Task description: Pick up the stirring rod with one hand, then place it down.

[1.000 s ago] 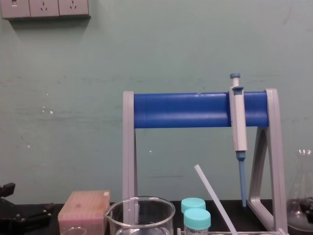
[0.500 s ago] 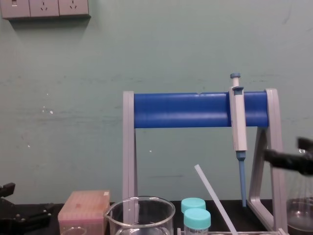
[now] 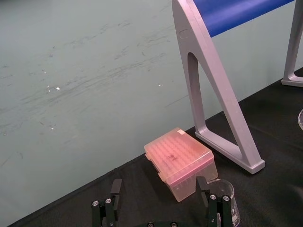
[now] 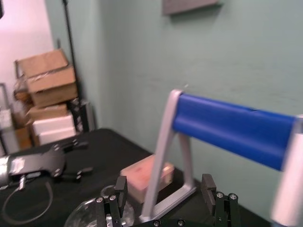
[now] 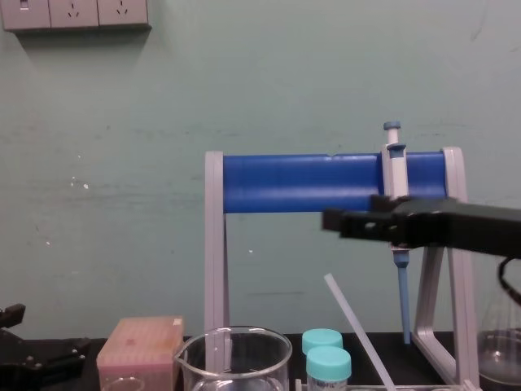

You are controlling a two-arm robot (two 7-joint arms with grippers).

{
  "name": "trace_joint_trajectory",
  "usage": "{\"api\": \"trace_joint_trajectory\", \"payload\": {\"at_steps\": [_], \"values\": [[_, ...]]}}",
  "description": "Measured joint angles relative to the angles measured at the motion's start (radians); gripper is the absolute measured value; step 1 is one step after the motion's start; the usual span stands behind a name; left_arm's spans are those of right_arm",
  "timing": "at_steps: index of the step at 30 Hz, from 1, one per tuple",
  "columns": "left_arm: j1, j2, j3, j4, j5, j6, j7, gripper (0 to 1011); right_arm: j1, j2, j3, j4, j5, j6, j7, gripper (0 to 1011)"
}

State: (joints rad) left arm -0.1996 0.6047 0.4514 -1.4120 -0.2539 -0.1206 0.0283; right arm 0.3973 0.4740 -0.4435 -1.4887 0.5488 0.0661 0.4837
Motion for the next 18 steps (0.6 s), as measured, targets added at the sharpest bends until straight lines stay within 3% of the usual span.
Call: {"api": "trace_joint_trajectory", "payload": {"at_steps": [8,18], "values": [[0.000,0.000,0.000,0.000,0.000,0.000,0.000,1000,0.045,-0.004,-0.066,0.028,-0.048,0.118,0.012,1000],[0.000,0.000,0.000,0.000,0.000,0.000,0.000,1000,0.040,-0.017,-0.077,0.050,-0.062,0.157,-0.003,1000]]}}
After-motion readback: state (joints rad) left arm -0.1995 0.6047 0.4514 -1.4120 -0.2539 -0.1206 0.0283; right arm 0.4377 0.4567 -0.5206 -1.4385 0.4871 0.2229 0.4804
